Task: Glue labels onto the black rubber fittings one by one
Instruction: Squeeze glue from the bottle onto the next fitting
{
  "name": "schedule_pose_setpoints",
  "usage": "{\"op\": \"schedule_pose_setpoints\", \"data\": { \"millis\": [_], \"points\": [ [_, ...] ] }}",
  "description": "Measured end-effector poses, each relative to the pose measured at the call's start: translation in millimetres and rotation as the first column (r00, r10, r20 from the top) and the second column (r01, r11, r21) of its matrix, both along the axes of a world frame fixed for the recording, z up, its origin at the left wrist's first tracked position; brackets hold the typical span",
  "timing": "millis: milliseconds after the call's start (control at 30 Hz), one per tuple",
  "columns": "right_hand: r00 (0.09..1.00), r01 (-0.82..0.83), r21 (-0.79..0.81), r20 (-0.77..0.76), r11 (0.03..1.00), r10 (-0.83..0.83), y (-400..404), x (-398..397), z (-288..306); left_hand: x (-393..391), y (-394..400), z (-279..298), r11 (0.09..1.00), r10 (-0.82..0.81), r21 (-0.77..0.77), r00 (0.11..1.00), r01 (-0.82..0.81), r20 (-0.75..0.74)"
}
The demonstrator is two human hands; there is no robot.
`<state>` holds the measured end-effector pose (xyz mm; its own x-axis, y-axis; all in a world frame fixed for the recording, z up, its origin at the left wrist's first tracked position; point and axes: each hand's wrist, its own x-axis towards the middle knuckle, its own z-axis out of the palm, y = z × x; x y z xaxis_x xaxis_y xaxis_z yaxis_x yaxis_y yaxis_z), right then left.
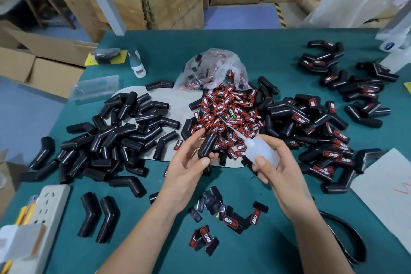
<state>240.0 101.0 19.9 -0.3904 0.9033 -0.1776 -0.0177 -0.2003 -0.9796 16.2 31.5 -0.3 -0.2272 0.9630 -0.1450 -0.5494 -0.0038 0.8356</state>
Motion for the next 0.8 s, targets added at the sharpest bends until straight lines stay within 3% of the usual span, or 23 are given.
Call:
{"op": "schedule_pose_setpoints", "data": {
  "millis": [300,400,567,800],
  "points": [
    [0.998,-0.051,0.043,0.049,0.998,0.048,-0.4,3.8,-0.8,-1.5,-2.8,5.6,1.0,-0.025,-0.009,1.0,0.025,0.006],
    [0.999,-0.052,0.08,-0.009,0.995,0.053,-0.1,9.2,0.0,-0.3,-4.8,6.2,0.996,-0.087,0.006,0.996,0.087,0.019],
    [0.998,0.038,0.146,-0.048,0.989,-0.031,5.9,18.3,5.2,0.0,-4.2,7.7,0.989,-0.146,0.011,0.989,0.146,0.005],
    [0.983,0.14,0.114,-0.138,0.984,-0.123,7.7,32.2,9.5,-4.4,-3.9,7.9,0.984,-0.175,0.005,0.983,0.176,-0.059]
  ]
}}
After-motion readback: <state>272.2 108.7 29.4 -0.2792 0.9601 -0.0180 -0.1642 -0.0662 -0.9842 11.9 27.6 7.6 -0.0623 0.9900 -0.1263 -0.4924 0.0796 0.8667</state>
